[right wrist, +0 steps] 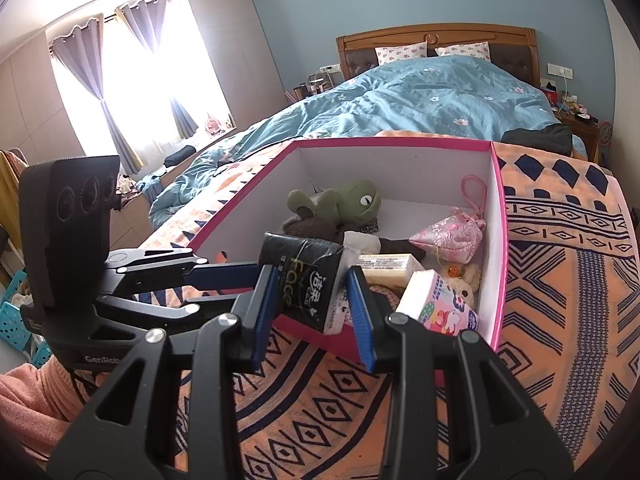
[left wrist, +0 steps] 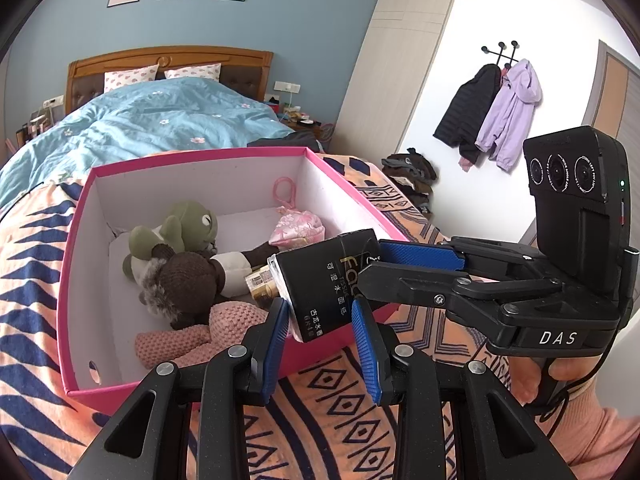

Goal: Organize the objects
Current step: 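Bring the black pack over the box rim beside the other items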

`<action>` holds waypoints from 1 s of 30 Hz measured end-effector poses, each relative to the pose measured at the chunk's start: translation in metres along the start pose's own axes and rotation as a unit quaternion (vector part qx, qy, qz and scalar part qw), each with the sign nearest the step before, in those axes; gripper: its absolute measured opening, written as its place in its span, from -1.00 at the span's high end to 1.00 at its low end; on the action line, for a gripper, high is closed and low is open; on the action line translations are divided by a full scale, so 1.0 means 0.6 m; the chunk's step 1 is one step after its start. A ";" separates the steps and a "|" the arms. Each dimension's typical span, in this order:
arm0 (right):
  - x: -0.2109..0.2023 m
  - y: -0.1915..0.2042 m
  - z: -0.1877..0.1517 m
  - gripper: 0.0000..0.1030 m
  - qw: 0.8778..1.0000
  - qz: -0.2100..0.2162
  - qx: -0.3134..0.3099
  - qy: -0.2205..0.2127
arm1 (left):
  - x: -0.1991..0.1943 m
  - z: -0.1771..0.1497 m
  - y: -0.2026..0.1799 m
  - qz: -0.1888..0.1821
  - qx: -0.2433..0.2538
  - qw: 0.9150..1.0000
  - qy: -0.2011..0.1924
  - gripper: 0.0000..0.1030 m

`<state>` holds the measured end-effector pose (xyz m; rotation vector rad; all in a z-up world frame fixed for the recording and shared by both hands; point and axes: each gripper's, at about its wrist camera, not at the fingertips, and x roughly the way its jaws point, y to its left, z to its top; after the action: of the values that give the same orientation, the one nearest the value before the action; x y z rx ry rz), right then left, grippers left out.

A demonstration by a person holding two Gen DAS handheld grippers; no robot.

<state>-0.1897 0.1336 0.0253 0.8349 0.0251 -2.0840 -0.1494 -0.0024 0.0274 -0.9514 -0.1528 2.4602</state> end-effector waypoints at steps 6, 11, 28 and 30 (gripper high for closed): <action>0.008 -0.009 0.003 0.25 1.000 0.001 0.006 0.001 | 0.003 0.002 0.001 0.001 0.000 1.000 0.001 0.37; 0.010 -0.012 0.006 0.25 1.000 0.003 0.009 0.000 | 0.005 0.005 0.002 0.002 0.000 1.000 0.000 0.37; 0.016 -0.013 0.019 0.25 1.000 0.003 0.010 -0.004 | 0.007 0.019 0.008 0.010 0.001 1.000 -0.001 0.37; 0.017 -0.012 0.019 0.25 1.000 0.002 0.010 -0.004 | 0.007 0.020 0.008 0.010 0.001 1.000 0.000 0.37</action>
<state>-0.2056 0.1270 0.0264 0.8380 -0.0019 -2.0859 -0.1619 -0.0037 0.0325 -0.9553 -0.1423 2.4782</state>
